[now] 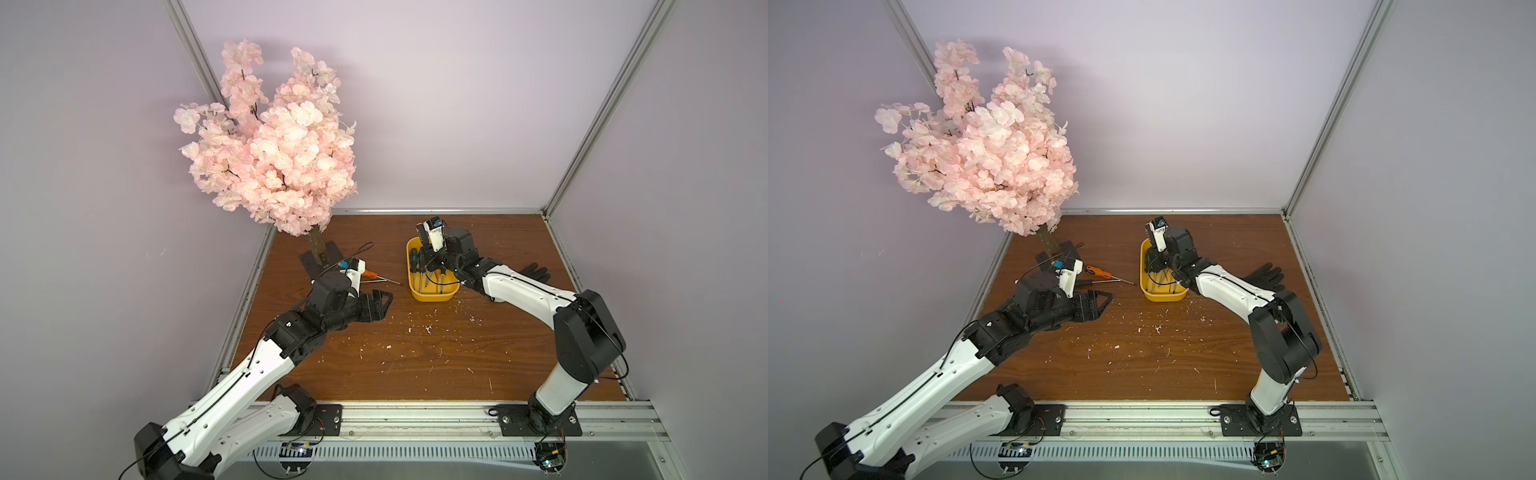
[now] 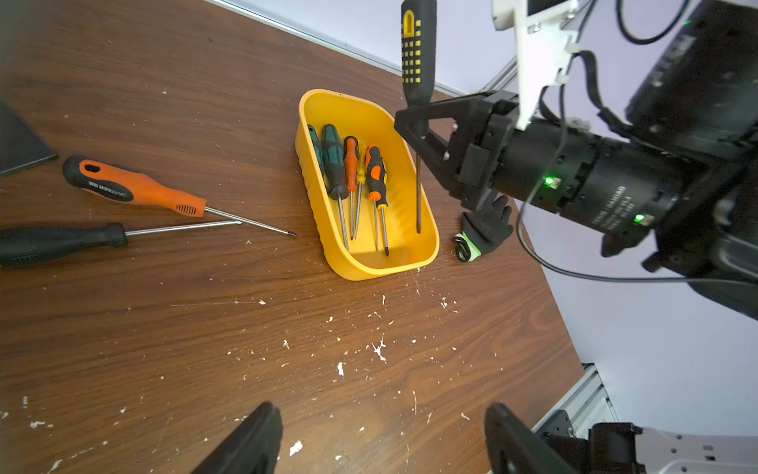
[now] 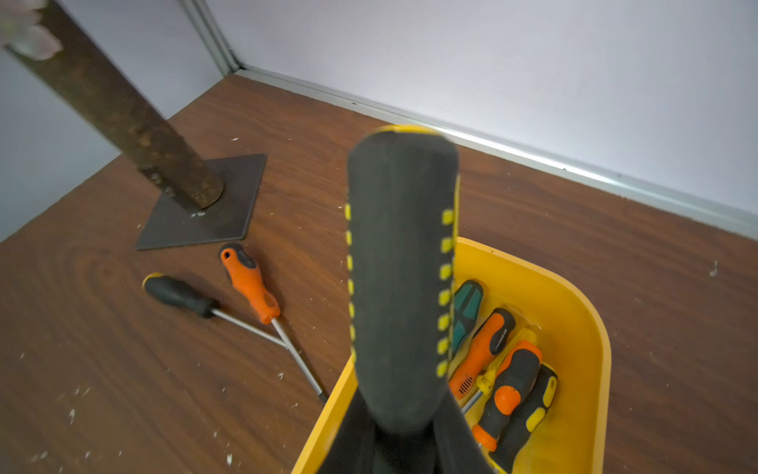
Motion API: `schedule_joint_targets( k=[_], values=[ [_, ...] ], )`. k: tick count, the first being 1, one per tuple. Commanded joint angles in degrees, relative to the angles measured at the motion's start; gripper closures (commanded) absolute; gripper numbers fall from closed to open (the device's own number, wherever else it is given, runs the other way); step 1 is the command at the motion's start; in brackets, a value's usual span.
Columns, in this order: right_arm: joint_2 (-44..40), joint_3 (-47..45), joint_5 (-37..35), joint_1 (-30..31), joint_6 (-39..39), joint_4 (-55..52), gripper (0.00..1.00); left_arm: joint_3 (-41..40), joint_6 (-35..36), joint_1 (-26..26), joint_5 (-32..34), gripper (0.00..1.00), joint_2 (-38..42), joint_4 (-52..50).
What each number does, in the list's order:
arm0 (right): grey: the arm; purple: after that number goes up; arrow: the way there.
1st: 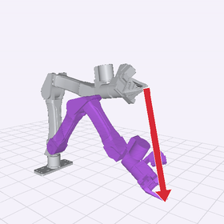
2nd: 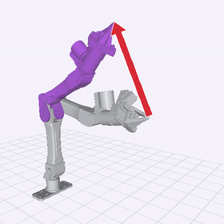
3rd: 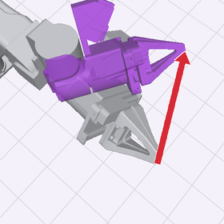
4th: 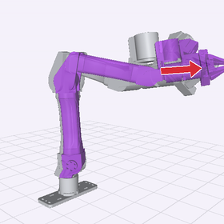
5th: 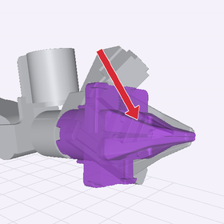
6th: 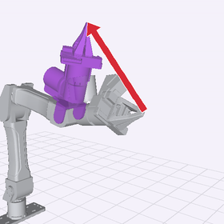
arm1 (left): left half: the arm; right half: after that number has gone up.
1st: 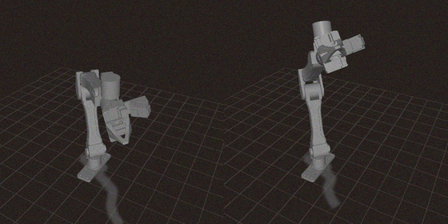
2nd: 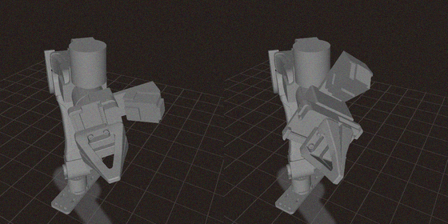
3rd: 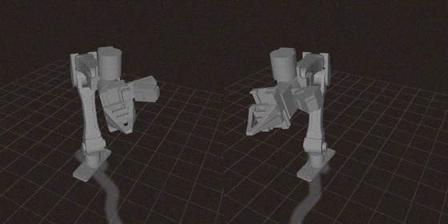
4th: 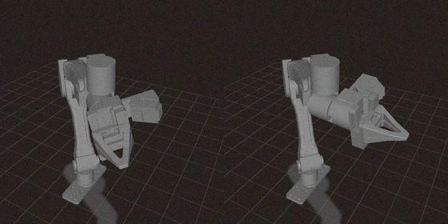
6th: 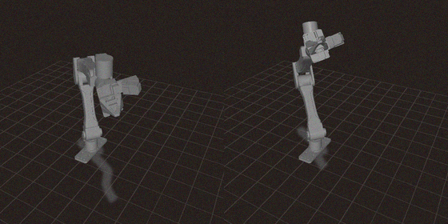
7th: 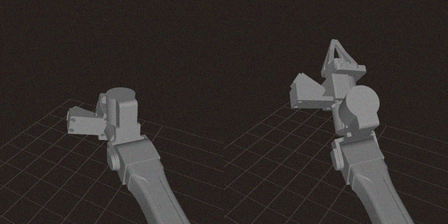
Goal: Put the screwdriver on the desktop into the storage box
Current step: Place the screwdriver in the storage box.
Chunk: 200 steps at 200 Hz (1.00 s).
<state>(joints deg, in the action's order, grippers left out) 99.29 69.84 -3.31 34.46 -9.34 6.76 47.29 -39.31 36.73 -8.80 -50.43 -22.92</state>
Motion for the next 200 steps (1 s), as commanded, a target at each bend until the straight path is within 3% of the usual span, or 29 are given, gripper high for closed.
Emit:
schedule_joint_targets(
  k=[1, 64, 137, 182, 200],
  values=[
    [2.3, 3.1, -3.1, -0.2, -10.9, 2.9, 1.0, -1.3, -1.9, -0.2, 0.2, 0.19, 1.7, 2.4],
    [9.5, 6.0, -7.1, -0.6, -20.0, 0.7, 1.0, -2.3, -1.6, -0.2, 1.1, 0.19, 2.9, 0.6],
    [14.3, 8.8, -7.9, -1.9, -22.7, -3.1, 0.99, -1.9, -0.5, -0.2, 1.3, 0.19, 2.0, 0.1],
    [15.4, 9.3, -7.9, -2.5, -23.3, -4.3, 0.91, -2.1, -0.6, -0.2, 2.0, 0.19, 2.0, -0.1],
    [15.3, 9.5, -7.9, -2.7, -23.4, -4.6, 0.82, -2.3, -0.5, -0.2, 2.3, 0.19, 1.7, -0.1]
  ],
)
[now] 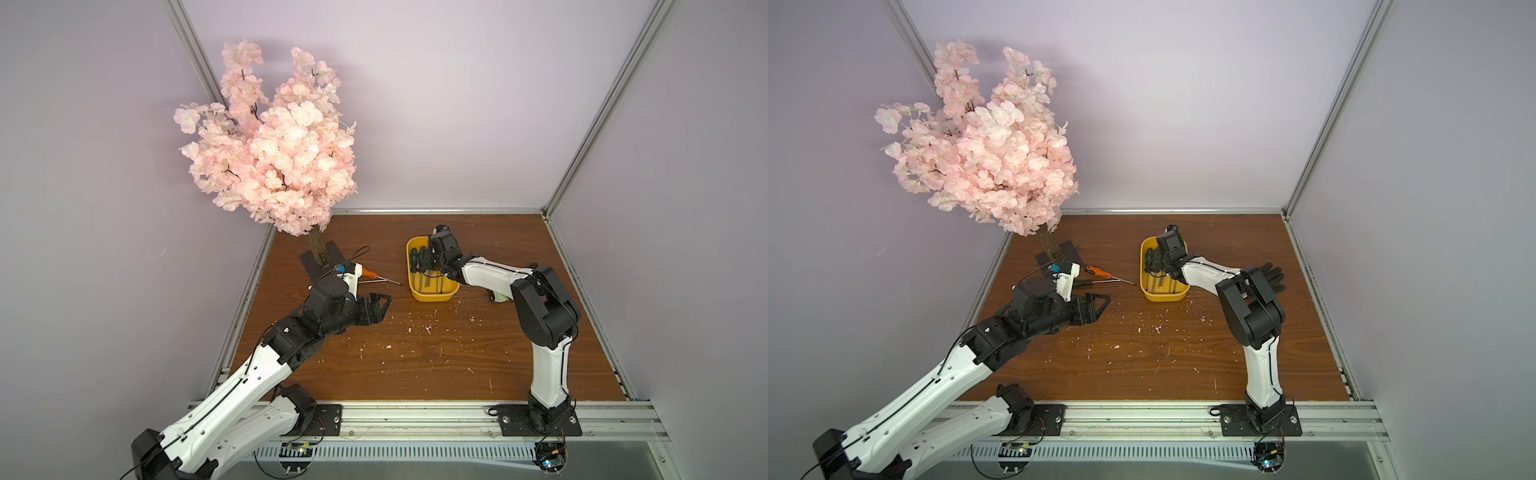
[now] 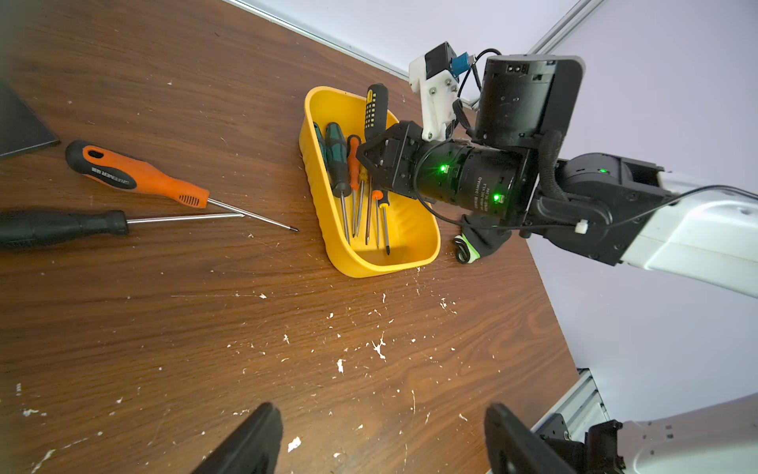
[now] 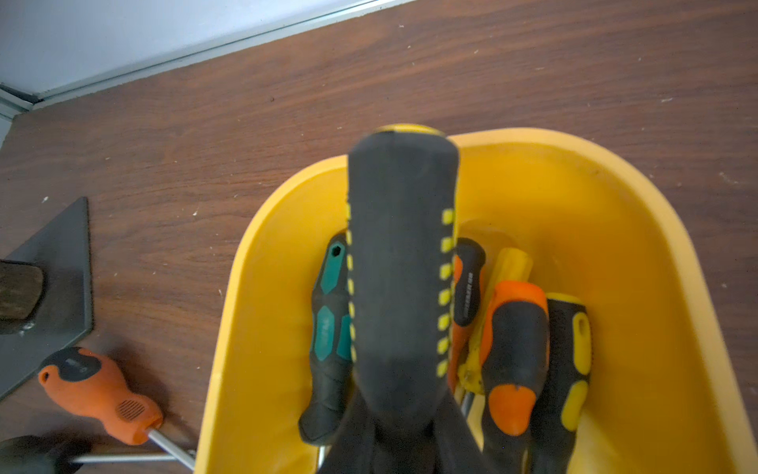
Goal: Put the screwdriver on the desktop into the storage box
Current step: Place the screwdriver in the storage box.
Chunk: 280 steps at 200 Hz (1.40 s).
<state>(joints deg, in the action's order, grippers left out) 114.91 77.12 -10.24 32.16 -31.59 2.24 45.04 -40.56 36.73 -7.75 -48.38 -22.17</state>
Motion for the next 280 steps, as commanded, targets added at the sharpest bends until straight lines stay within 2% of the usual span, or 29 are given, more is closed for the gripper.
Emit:
schedule_joint_targets(
  k=[1, 32, 43, 74, 83, 138, 174, 218, 252, 280],
  values=[
    [-0.3, 2.2, -0.9, -0.4, -1.2, -0.1, 0.81, -0.1, 0.8, -0.2, 1.3, 0.19, -0.4, -0.8],
    [-1.7, 2.7, -0.2, -0.5, -1.2, -0.9, 0.73, 0.1, 0.9, -0.2, 0.6, 0.19, -1.6, -0.4],
    [-2.6, 2.5, -0.3, -0.6, -0.8, -0.5, 0.66, 0.3, 1.0, -0.2, 0.6, 0.19, -1.9, -0.3],
    [-4.7, 2.5, -0.8, -0.6, 0.9, -1.1, 0.6, 0.7, 1.2, -0.2, 1.2, 0.18, -2.3, -0.3],
    [-5.2, 2.4, -0.7, -0.6, 1.4, -1.4, 0.54, 0.8, 1.3, -0.2, 1.4, 0.18, -2.4, -0.4],
    [-12.9, -2.4, 2.6, -0.5, 4.8, 0.3, 0.54, 0.8, 1.2, -0.2, 3.4, 0.18, -3.0, -0.7],
    [-20.8, -9.4, 7.1, -0.5, 8.0, 2.9, 0.54, 0.5, 1.4, -0.3, 5.2, 0.17, -4.1, -0.9],
    [-31.1, -18.5, 7.7, -0.5, 11.7, 3.7, 0.54, 0.2, 1.7, -0.4, 7.1, 0.17, -5.8, -0.5],
    [-38.3, -24.6, 8.5, -0.6, 14.0, 3.1, 0.46, 0.6, 2.4, -0.8, 7.9, 0.19, -8.1, -0.6],
    [-43.8, -29.3, 9.5, -0.5, 15.6, 1.9, 0.47, 1.6, 3.9, -2.0, 8.2, 0.21, -11.2, -0.9]
  ],
)
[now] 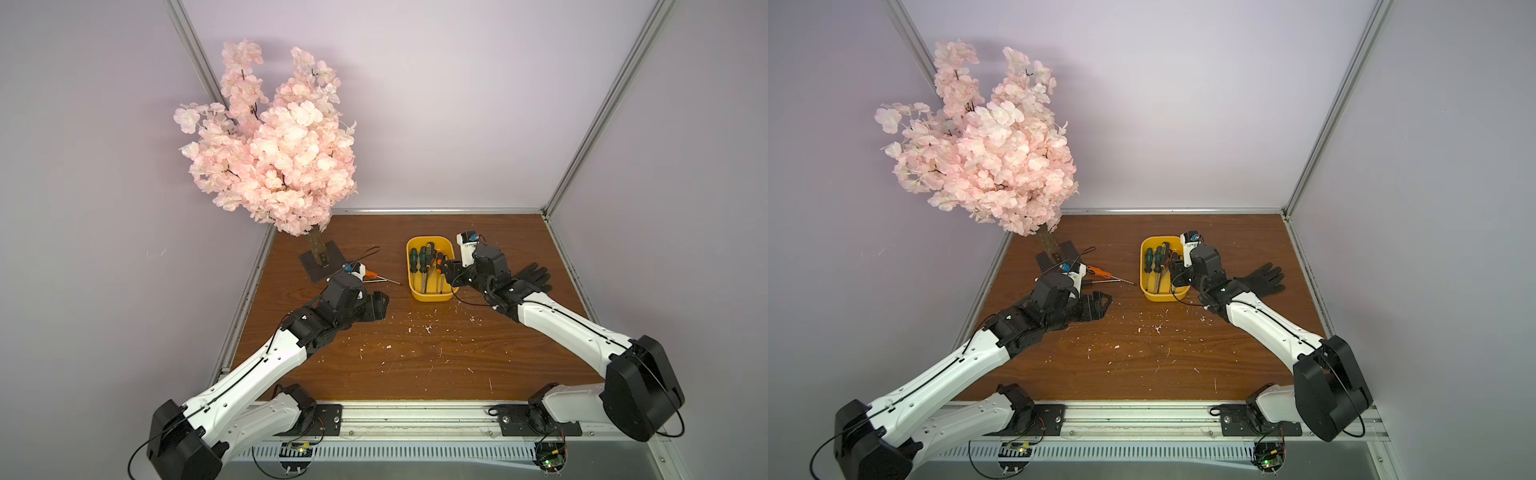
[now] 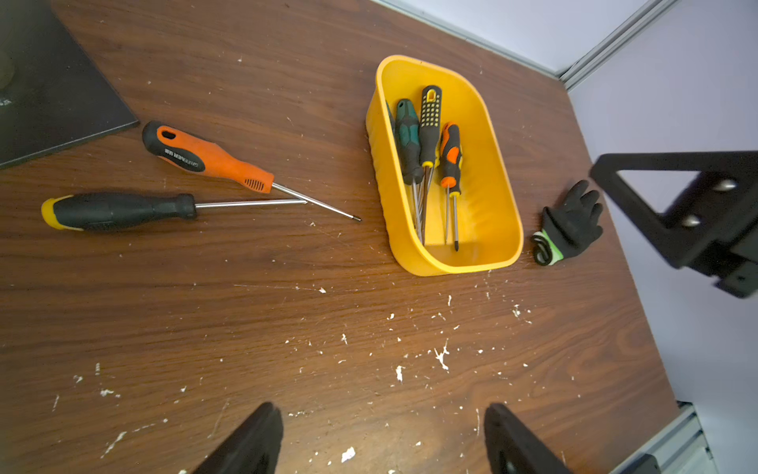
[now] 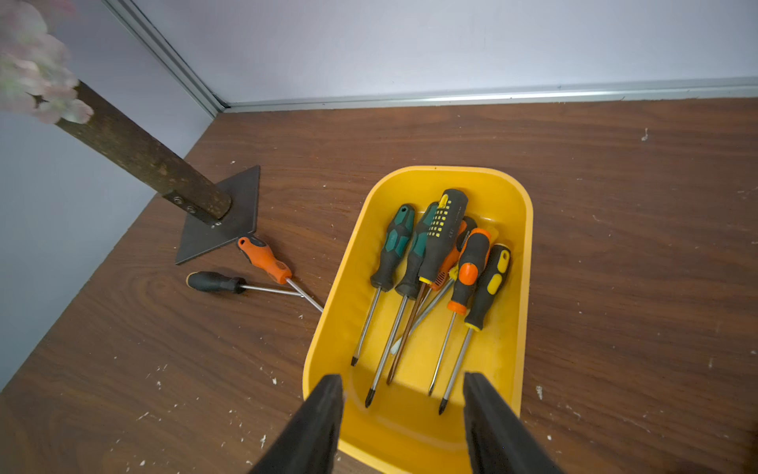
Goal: Put the screwdriver on the desktop into the storage box
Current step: Place the screwdriver in the storage box, then pick up the screwdriver from the center of the board.
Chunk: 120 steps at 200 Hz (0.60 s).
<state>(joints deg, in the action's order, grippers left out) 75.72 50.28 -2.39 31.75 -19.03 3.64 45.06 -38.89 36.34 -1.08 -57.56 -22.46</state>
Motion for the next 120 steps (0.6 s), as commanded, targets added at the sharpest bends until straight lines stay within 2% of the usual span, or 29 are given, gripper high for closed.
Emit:
schedule_joint_targets(
  k=[1, 53, 82, 120],
  values=[
    [-4.8, -2.6, 1.6, -0.2, 3.1, 0.5, 0.47, 1.7, 2.3, -1.7, 1.5, 0.21, -2.2, -0.6],
    [-16.1, -10.3, 0.3, -0.2, 5.4, -1.6, 0.47, 2.7, 6.8, -11.1, -0.8, 0.19, -8.9, -0.2],
    [-21.0, -13.5, -0.5, -0.1, 6.8, -2.5, 0.47, 4.7, 10.4, -15.4, -1.8, 0.21, -15.5, 0.7],
    [-25.7, -15.9, -1.2, -0.2, 7.9, -3.9, 0.47, 10.8, 16.5, -16.4, 3.0, 0.26, -24.6, -0.6]
  ],
)
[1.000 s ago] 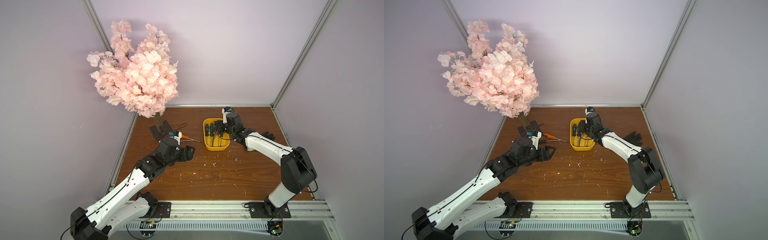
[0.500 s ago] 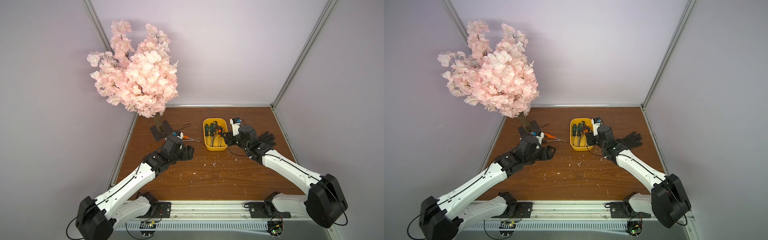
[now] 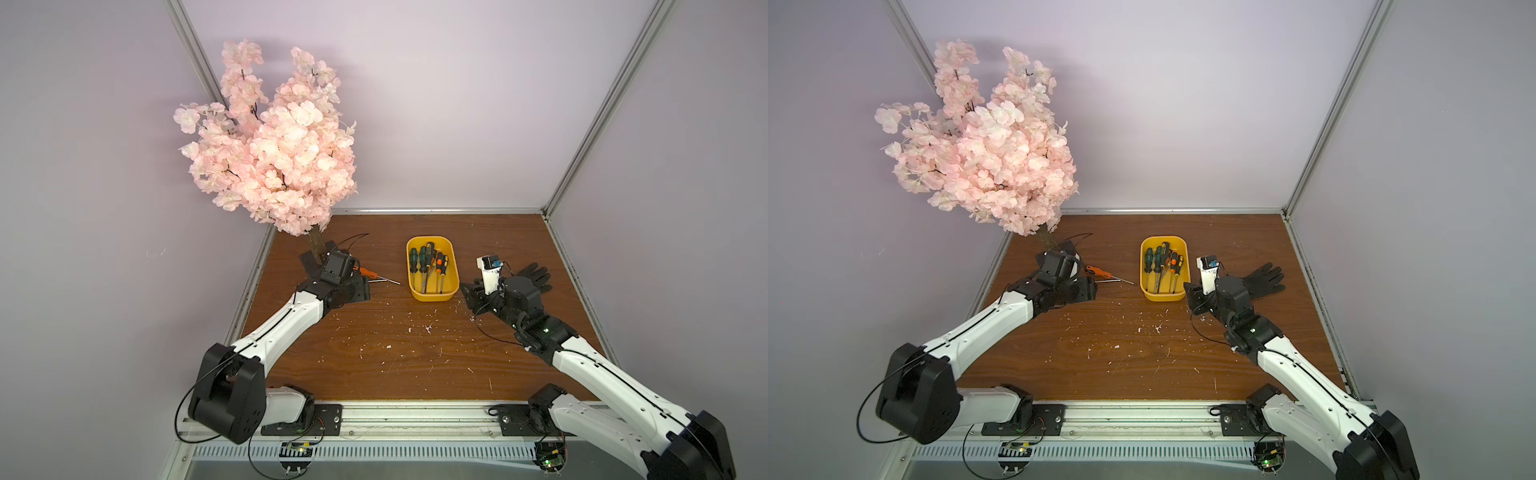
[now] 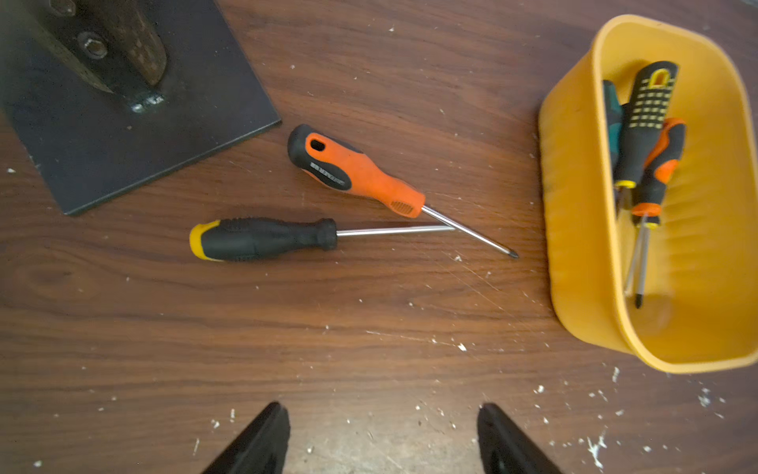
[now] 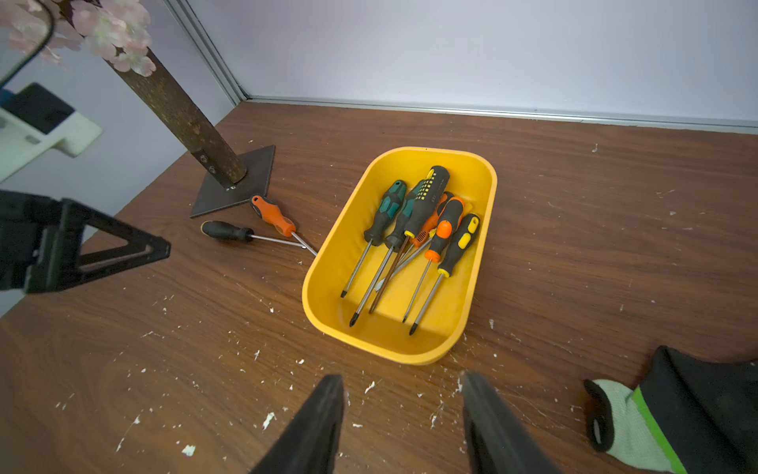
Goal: Put the screwdriver on the desktop into the storage box
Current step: Pick up the screwdriver from the center of the board.
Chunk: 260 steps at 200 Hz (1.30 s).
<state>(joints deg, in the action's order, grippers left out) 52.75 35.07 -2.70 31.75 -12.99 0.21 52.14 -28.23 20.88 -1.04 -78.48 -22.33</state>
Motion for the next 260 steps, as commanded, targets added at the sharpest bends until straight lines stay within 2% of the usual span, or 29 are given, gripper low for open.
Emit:
schedule_joint_targets(
  k=[1, 54, 96, 131, 217, 260],
  values=[
    [-2.8, -0.7, -1.0, -0.1, 2.0, -0.6, 0.47, 3.9, 6.0, -1.0, 3.2, 0.26, -3.8, -0.8],
    [-7.2, -3.0, -2.2, -0.1, 2.3, -1.9, 0.47, 9.6, 14.2, -5.4, 1.7, 0.27, -12.6, -3.6],
    [-8.6, -3.1, -2.5, -0.2, 2.5, -2.6, 0.47, 10.5, 21.3, -11.3, -2.4, 0.24, -14.5, -5.3],
    [-8.5, -2.8, -2.2, -0.1, 2.4, -2.5, 0.48, 10.7, 25.7, -13.0, -3.6, 0.22, -15.7, -5.1],
    [-8.0, -1.9, -1.9, -0.2, 1.9, -3.9, 0.48, 15.1, 27.4, -13.8, -7.8, 0.17, -23.4, -0.1],
    [-9.6, -1.9, -3.2, -0.2, 1.8, -5.4, 0.48, 16.5, 27.9, -13.9, -8.0, 0.18, -26.4, -0.8]
  ],
)
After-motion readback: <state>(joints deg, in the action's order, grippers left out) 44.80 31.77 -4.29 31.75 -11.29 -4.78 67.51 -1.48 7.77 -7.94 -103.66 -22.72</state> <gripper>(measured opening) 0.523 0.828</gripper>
